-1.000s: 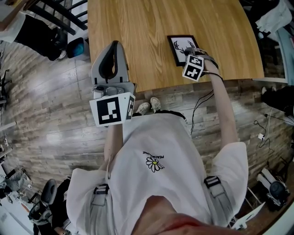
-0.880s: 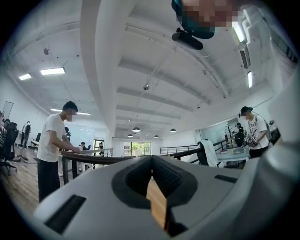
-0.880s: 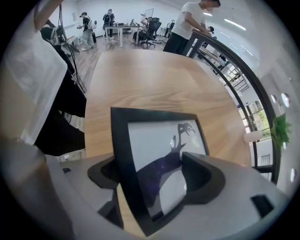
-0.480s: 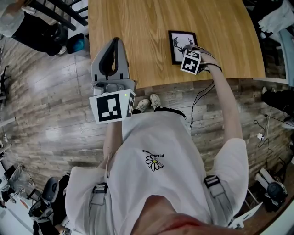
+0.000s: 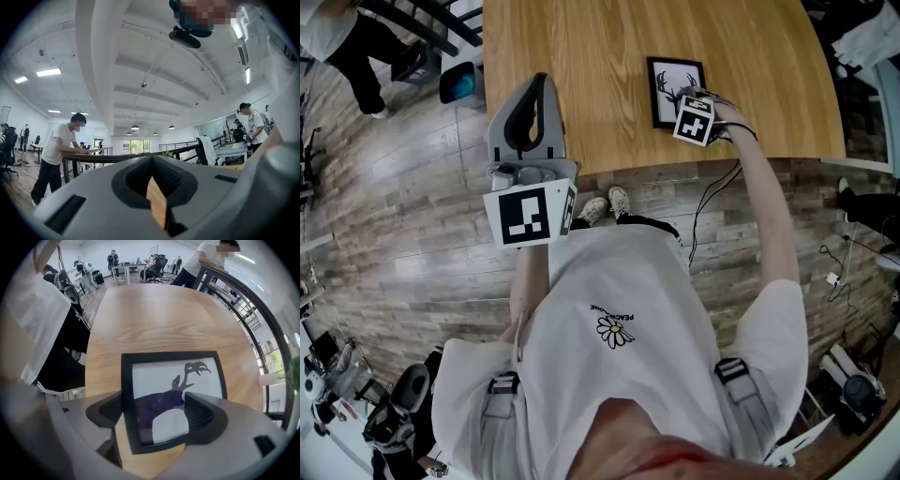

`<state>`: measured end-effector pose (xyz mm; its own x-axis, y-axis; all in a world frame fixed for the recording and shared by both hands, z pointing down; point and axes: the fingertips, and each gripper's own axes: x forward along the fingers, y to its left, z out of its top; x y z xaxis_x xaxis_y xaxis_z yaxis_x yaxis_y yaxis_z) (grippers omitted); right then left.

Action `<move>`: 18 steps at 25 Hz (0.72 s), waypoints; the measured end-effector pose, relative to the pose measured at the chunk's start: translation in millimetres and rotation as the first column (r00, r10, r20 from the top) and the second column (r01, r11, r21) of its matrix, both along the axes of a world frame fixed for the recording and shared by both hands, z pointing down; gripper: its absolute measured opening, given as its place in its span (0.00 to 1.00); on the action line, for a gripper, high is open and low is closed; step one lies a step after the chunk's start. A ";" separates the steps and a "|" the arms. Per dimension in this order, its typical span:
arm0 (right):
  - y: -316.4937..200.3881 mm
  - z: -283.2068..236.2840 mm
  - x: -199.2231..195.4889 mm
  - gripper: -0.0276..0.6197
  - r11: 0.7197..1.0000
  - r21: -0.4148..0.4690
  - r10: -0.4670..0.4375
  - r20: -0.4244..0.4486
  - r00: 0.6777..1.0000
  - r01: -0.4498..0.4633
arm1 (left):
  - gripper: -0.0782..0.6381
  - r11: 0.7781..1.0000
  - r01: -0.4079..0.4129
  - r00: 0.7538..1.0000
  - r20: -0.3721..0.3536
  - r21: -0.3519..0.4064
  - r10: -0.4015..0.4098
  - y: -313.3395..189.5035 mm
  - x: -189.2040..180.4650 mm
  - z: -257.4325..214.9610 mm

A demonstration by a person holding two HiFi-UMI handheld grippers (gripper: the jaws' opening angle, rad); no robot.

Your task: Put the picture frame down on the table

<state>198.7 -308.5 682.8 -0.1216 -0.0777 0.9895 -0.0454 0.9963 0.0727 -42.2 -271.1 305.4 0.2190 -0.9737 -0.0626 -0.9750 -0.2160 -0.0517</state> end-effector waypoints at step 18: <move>0.5 1.4 -0.6 0.63 0.996 -0.087 0.005 -0.009 1.000 -0.006 | 0.13 1.000 0.004 1.000 0.009 -0.008 -0.004 11.0 5.5 3.6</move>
<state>198.2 -308.0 684.1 -0.1131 0.0078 0.9936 -0.0509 0.9986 -0.0136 -36.7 -260.1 308.9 0.2160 -0.9749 -0.0531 -0.9753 -0.2128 -0.0592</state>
